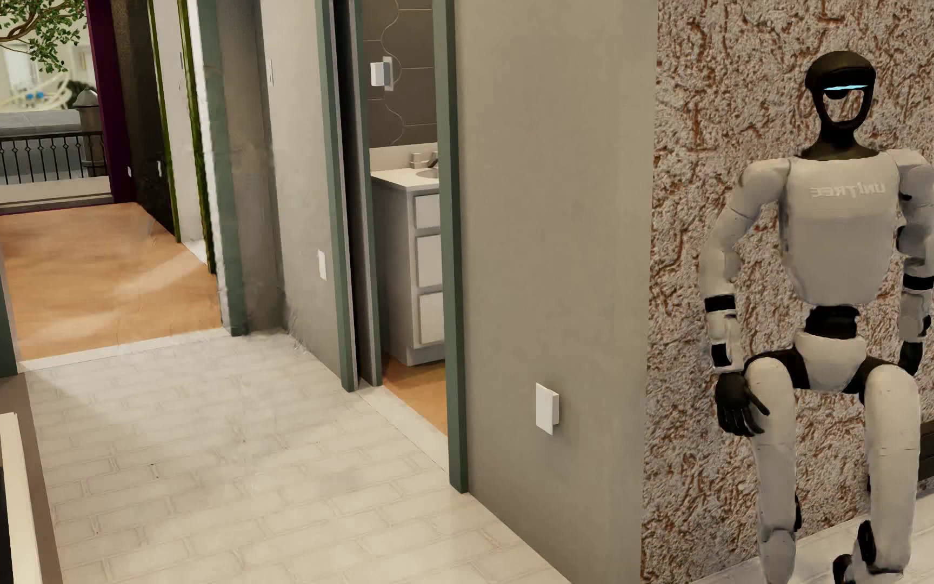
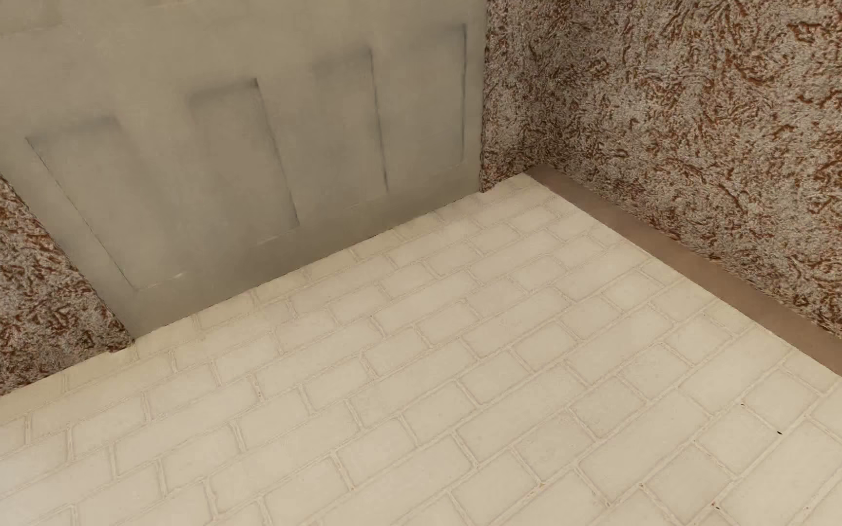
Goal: Avoid the corner
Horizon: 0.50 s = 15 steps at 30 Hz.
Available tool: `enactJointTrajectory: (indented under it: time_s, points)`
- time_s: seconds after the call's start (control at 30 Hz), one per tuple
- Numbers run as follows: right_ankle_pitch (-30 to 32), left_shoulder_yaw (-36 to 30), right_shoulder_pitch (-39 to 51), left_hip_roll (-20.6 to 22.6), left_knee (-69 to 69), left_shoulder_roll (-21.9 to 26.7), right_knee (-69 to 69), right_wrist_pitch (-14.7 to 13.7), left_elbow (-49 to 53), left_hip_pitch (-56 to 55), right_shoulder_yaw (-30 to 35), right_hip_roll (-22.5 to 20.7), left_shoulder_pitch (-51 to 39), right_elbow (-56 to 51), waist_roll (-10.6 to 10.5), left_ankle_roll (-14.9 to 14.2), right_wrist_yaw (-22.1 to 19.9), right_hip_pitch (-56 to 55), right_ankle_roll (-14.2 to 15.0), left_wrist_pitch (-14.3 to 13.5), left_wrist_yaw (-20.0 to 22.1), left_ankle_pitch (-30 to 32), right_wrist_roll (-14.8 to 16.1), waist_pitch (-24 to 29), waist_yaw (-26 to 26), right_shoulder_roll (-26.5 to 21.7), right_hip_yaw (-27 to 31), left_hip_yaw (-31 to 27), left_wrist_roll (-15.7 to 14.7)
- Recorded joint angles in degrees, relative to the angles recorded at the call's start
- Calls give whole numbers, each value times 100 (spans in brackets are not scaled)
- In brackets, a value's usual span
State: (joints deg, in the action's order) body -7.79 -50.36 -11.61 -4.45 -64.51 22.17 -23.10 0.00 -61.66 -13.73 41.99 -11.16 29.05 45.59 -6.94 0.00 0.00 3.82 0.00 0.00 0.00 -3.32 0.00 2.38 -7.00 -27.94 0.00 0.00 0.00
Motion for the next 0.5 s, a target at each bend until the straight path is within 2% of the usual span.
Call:
enactJointTrajectory:
  time_s: [0.03,0.07,0.17,0.23,0.27,0.3,0.37,0.4,0.43,0.47,0.5]
  points:
    - [-195,158,77,106,860,-12,54,0,75,-130,-331,41,-12,-293,46,0,0,303,0,0,0,13,0,79,-57,9,0,0,0]
    - [-322,247,135,158,1815,-4,96,0,139,-176,-580,52,-90,-567,56,0,0,568,0,0,0,303,0,153,-77,21,0,0,0]
    - [-557,1072,143,160,3700,106,113,0,465,-336,-817,130,-300,-988,102,0,0,1154,0,0,0,1504,0,216,130,94,0,0,0]
    - [-480,1604,-86,161,3651,258,122,0,643,-310,-577,310,-430,-821,180,0,0,1636,0,0,0,1673,0,304,219,118,0,0,0]
    - [-327,1814,-254,145,3457,317,105,0,665,-317,-334,380,-489,-579,176,0,0,1751,0,0,0,1927,0,222,228,102,0,0,0]
    - [-2,1893,-433,203,3221,363,55,0,622,-242,-1,547,-538,-183,264,0,0,1887,0,0,0,2023,0,173,245,114,0,0,0]
    - [1234,1777,-729,264,2956,443,-1033,0,409,206,933,838,-711,752,433,0,0,1381,0,0,0,1462,0,101,275,157,0,0,0]
    - [1814,1800,-739,256,2940,459,-2208,0,395,357,1529,928,-795,1019,505,0,0,493,0,0,0,1081,0,-6,233,106,0,0,0]
    - [2108,1821,-672,268,2978,509,-3435,0,517,513,1983,860,-843,1121,579,0,0,-381,0,0,0,780,0,-8,399,35,0,0,0]
    - [2103,1878,-689,224,3028,513,-4266,0,589,552,1872,685,-906,1067,551,0,0,-1204,0,0,0,562,0,-79,674,-47,0,0,0]
    - [2025,1880,-771,166,3109,518,-4535,0,640,660,1582,483,-981,906,478,0,0,-1851,0,0,0,399,0,-123,933,-123,0,0,0]
